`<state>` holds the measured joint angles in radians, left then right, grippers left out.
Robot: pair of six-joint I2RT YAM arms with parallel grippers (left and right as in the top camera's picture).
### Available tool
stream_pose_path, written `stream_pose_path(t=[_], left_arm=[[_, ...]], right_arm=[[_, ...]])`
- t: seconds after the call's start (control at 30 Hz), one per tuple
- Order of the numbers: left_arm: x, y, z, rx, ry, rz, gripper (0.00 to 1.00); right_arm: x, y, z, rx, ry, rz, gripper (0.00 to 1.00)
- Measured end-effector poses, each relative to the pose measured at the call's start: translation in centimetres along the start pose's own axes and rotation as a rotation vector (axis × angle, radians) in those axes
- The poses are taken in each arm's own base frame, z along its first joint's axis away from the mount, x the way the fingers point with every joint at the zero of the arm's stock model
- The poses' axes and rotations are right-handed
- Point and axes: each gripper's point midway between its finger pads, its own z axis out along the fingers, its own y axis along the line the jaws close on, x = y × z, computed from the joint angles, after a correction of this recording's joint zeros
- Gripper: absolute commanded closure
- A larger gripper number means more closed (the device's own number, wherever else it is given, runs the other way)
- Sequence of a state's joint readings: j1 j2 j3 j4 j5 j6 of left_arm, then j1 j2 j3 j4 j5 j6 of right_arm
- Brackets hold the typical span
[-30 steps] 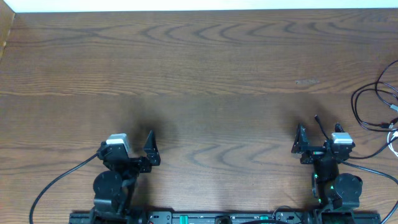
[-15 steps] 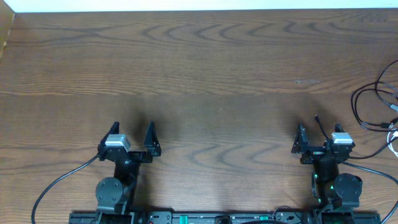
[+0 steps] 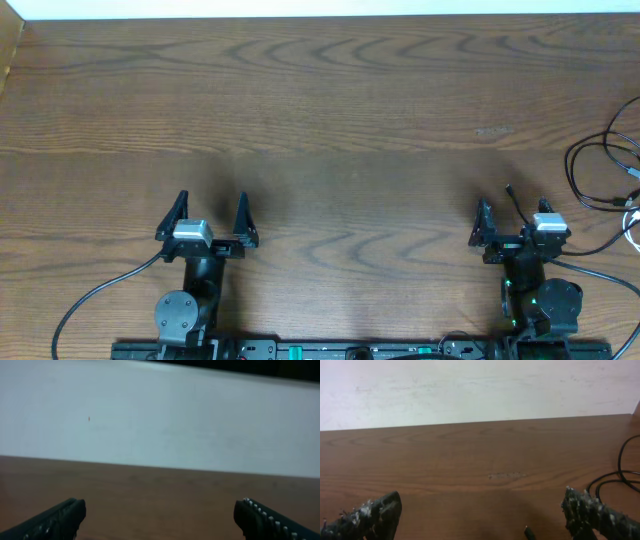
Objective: Untangle cables
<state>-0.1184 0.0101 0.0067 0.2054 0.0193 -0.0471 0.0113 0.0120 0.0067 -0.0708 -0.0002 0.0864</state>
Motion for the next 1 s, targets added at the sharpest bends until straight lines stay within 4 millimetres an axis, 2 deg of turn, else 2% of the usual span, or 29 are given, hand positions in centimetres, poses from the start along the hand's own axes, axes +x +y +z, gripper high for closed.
stream_pose_path(t=[0.13,0.27,1.0], left_arm=[[2.1,0.2,-0.1,-0.009,0.084,0.008,0.0],[4.9,0.6,-0.5,-0.021,0.201,0.019,0.0],[5.1,0.5,-0.6,-0.018,0.22,0.029,0.0]], right_arm=[[0.0,0.0,0.0,0.0,0.0,0.0,0.01],[0.0,0.0,0.0,0.0,0.0,0.0,0.01],[0.0,0.0,0.0,0.0,0.0,0.0,0.01]])
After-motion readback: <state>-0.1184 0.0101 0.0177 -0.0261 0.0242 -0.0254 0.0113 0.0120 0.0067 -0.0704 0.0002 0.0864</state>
